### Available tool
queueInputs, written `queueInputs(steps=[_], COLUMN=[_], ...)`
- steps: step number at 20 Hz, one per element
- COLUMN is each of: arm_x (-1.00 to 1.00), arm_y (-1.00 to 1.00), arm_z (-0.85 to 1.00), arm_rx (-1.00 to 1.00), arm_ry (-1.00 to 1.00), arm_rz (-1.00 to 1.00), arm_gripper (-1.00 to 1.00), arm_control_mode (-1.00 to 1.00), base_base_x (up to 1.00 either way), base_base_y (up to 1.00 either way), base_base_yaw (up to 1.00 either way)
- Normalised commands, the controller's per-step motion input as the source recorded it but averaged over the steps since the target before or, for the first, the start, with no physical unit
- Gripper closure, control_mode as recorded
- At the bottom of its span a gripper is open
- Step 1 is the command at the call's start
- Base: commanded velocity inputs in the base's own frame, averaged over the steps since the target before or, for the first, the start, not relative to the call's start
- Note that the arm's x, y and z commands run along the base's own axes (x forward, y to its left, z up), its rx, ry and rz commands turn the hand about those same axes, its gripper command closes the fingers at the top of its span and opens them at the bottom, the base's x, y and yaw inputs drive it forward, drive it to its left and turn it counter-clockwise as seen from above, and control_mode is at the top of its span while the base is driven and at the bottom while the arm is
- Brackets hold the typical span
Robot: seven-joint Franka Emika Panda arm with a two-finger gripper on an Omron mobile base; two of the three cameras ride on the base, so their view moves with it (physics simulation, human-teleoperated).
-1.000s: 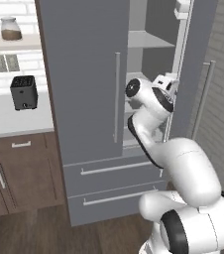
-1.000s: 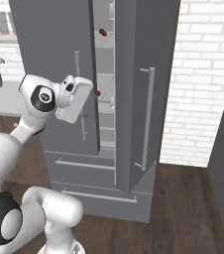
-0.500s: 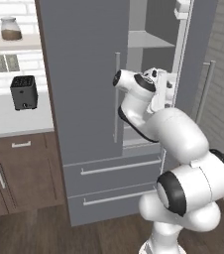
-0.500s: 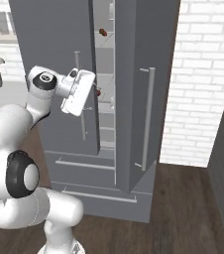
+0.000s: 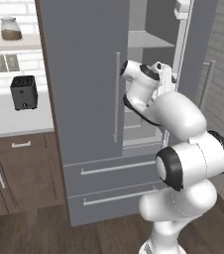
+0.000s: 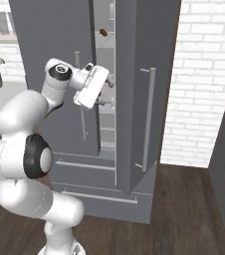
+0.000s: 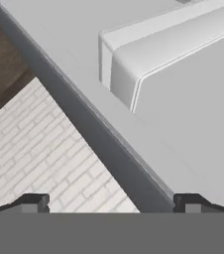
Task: Take the strawberry from the fridge and place it on top of the pancake, located on the dining counter.
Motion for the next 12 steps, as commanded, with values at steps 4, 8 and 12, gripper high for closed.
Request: queueInputs(steps=[4,8,12], arm_x=[0.0,-0.01,-0.25], arm_y=[-0.34,-0.38,-0.51], arm_z=[0.0,0.0,0.0], arm_rx=[0.0,0.0,0.0], arm_ry=[0.14,0.1,0.03], arm_rz=[0.02,0.0,0.0], arm_gripper=[-1.0,-1.0,-1.0], arm_control_mode=[-1.0,-1.0,-1.0], base_base_x=[0.0,0.0,0.0], base_base_y=[0.0,0.0,0.0], base_base_yaw=[0.0,0.0,0.0])
